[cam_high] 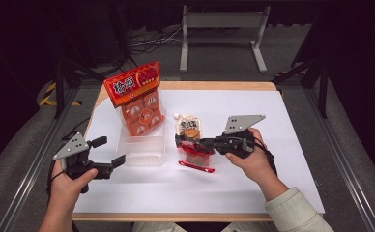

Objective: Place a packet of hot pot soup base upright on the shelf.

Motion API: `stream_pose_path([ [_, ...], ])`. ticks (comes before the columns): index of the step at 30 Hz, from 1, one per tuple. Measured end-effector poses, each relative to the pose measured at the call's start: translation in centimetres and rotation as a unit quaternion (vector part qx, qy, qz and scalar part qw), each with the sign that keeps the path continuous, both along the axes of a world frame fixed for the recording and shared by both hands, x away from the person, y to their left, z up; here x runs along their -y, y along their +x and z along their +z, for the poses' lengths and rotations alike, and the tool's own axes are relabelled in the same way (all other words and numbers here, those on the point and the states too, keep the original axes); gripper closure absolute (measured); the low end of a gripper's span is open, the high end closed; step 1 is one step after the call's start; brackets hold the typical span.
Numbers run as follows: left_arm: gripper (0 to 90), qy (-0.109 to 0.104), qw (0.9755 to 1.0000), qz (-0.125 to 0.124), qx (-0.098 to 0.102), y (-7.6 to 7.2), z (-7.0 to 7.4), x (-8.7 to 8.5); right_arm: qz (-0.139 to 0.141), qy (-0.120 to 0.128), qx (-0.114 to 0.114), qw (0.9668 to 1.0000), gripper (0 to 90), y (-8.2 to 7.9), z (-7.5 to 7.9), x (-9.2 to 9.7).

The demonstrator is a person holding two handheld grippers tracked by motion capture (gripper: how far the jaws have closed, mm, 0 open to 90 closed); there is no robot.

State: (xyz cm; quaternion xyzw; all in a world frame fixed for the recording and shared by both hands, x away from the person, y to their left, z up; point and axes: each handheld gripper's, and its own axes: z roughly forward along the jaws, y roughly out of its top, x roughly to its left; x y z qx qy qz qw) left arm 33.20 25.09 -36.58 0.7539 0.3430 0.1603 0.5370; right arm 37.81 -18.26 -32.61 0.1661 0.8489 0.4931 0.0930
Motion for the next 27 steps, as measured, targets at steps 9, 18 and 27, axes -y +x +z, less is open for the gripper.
stream_pose_path([
  [9, 3.3, -0.006, 0.9999, 0.008, -0.009, -0.3, -0.9, -0.7, 0.004, 0.006, 0.014, 0.9999, 90.0, 0.1, 1.4, -0.1],
  [18, 1.9, 0.012, 0.9987, 0.019, -0.046, -0.1, -1.7, -1.3, 0.012, 0.011, 0.027, 0.9995, 90.0, 0.3, 2.7, -0.5],
  [27, 2.2, 0.04, 0.9991, 0.008, -0.012, -0.4, -1.7, -1.4, 0.016, 0.021, 0.039, 0.9989, 90.0, 0.7, 4.0, -0.9],
])
